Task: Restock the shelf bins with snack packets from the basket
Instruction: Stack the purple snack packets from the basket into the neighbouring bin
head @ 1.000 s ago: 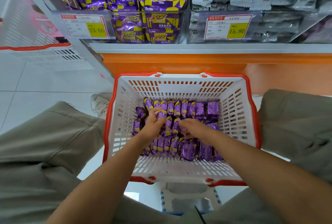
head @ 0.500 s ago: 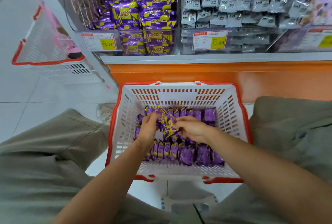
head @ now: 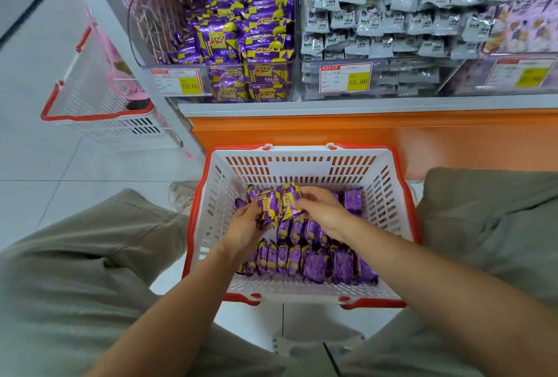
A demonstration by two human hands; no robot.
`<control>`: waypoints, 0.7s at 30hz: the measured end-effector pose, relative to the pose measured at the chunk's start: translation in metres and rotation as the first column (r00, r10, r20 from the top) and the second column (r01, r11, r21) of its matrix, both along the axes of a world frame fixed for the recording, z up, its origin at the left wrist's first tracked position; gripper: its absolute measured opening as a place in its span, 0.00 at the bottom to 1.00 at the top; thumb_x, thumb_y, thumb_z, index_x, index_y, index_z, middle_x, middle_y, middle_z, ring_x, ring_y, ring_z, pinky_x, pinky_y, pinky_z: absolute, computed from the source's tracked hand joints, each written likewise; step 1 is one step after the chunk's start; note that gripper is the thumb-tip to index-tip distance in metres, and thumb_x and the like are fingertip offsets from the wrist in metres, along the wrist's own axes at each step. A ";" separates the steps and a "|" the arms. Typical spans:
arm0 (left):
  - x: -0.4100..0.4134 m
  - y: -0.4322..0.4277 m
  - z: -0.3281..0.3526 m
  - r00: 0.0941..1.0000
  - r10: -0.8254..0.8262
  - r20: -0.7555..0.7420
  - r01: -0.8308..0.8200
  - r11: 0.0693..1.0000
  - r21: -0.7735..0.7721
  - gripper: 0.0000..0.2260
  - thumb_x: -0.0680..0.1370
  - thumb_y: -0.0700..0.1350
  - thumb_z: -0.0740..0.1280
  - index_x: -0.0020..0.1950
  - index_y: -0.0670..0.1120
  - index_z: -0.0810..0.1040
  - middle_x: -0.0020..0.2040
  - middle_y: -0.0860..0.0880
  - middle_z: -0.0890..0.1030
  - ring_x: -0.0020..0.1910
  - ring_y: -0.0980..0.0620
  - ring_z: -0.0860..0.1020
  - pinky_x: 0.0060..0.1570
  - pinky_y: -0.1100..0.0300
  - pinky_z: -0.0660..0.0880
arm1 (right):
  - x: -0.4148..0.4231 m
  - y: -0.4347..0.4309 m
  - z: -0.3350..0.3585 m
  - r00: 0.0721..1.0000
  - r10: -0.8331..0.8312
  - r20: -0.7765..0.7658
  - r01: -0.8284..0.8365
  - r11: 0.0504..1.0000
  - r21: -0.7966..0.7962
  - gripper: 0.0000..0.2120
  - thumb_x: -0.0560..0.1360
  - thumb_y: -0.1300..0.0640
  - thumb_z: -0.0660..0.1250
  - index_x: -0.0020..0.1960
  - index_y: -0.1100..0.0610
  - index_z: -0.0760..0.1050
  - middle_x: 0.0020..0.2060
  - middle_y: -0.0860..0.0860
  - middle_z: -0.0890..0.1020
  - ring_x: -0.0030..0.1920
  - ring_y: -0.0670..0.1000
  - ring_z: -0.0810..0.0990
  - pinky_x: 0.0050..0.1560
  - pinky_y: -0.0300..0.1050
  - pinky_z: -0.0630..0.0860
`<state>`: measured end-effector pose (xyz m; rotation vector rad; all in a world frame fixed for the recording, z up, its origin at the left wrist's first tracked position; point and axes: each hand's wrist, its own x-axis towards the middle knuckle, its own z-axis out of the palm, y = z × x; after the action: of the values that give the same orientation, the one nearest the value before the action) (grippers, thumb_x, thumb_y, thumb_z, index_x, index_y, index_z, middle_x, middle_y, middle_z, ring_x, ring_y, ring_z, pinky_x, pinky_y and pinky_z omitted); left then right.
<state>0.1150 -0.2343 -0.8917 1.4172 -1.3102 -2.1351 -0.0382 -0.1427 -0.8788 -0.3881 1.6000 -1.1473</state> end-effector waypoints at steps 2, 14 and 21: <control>-0.002 0.001 0.002 1.000 -0.028 0.013 0.027 0.999 0.025 0.13 0.83 0.38 0.53 0.49 0.38 0.77 0.42 0.44 0.80 0.41 0.51 0.76 0.40 0.62 0.76 | 0.000 0.002 0.000 1.000 0.005 -0.004 -0.005 1.000 -0.024 0.11 0.78 0.67 0.64 0.54 0.52 0.76 0.44 0.49 0.79 0.44 0.47 0.77 0.43 0.39 0.76; -0.003 0.008 0.006 0.976 -0.218 -0.012 0.218 0.973 0.075 0.15 0.80 0.38 0.58 0.66 0.38 0.73 0.62 0.38 0.78 0.59 0.43 0.78 0.64 0.47 0.74 | 0.009 0.003 -0.004 0.964 0.185 -0.191 -0.204 0.976 -0.083 0.36 0.70 0.57 0.76 0.73 0.53 0.64 0.67 0.48 0.71 0.64 0.45 0.73 0.62 0.41 0.71; -0.002 0.008 0.015 0.944 -0.325 0.063 0.327 0.945 -0.025 0.16 0.81 0.40 0.61 0.69 0.41 0.69 0.63 0.41 0.78 0.61 0.46 0.78 0.60 0.55 0.74 | 0.008 0.001 0.002 0.866 0.177 -0.468 -0.256 0.960 -0.110 0.34 0.70 0.62 0.76 0.71 0.54 0.65 0.64 0.52 0.72 0.63 0.51 0.74 0.63 0.50 0.74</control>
<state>0.1126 -0.2259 -0.8768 1.3334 -1.7003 -2.2710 -0.0303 -0.1419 -0.8765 -0.9874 1.8041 -1.0679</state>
